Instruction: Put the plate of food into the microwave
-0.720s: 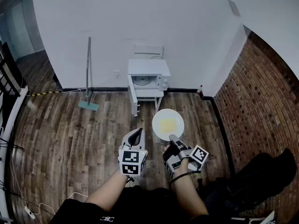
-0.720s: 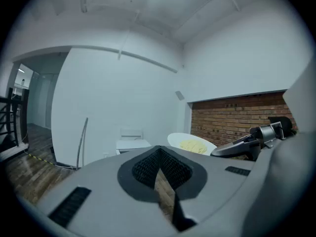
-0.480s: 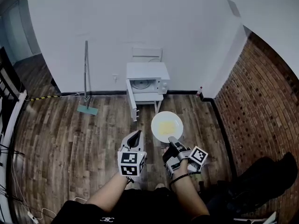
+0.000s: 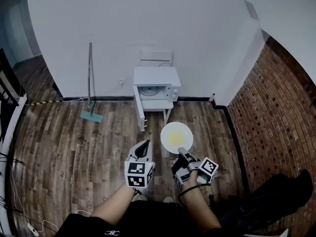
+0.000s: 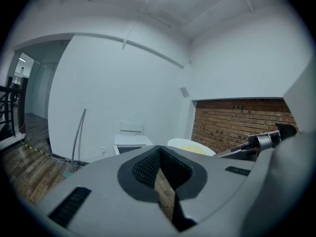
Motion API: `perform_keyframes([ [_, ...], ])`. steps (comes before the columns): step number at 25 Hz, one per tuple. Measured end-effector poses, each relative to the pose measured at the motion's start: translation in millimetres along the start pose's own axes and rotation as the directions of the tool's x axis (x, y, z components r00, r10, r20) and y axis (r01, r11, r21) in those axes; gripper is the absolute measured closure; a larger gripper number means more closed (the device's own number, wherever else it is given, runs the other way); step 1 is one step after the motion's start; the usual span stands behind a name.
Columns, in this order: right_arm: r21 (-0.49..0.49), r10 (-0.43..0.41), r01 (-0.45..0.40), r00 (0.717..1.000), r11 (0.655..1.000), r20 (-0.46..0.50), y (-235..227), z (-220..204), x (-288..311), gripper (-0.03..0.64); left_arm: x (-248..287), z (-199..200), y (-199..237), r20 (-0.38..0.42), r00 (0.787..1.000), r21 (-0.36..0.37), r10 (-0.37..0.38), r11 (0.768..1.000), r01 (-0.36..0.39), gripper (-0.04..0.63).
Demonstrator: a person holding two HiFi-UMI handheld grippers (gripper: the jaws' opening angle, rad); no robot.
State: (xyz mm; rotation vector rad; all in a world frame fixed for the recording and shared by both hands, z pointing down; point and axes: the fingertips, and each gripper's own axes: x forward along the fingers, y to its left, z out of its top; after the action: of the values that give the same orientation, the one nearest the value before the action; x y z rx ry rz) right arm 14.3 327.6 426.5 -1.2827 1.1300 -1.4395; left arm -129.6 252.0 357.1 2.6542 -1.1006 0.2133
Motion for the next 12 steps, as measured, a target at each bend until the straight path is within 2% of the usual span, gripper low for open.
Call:
perform_keyframes([
  [4,0.023,0.034,-0.034,0.999,0.999,0.007,-0.4,-5.3,15.8,0.595,5.8,-3.6,10.9,-0.005,1.000,-0.015,-0.019,1.000,0.019,0.604],
  [12,0.038,-0.003,0.003,1.000,0.999,0.017,-7.3,0.2,34.0,0.595,34.0,-11.9,14.4,-0.039,0.997,-0.036,-0.066,0.997,0.065,0.604],
])
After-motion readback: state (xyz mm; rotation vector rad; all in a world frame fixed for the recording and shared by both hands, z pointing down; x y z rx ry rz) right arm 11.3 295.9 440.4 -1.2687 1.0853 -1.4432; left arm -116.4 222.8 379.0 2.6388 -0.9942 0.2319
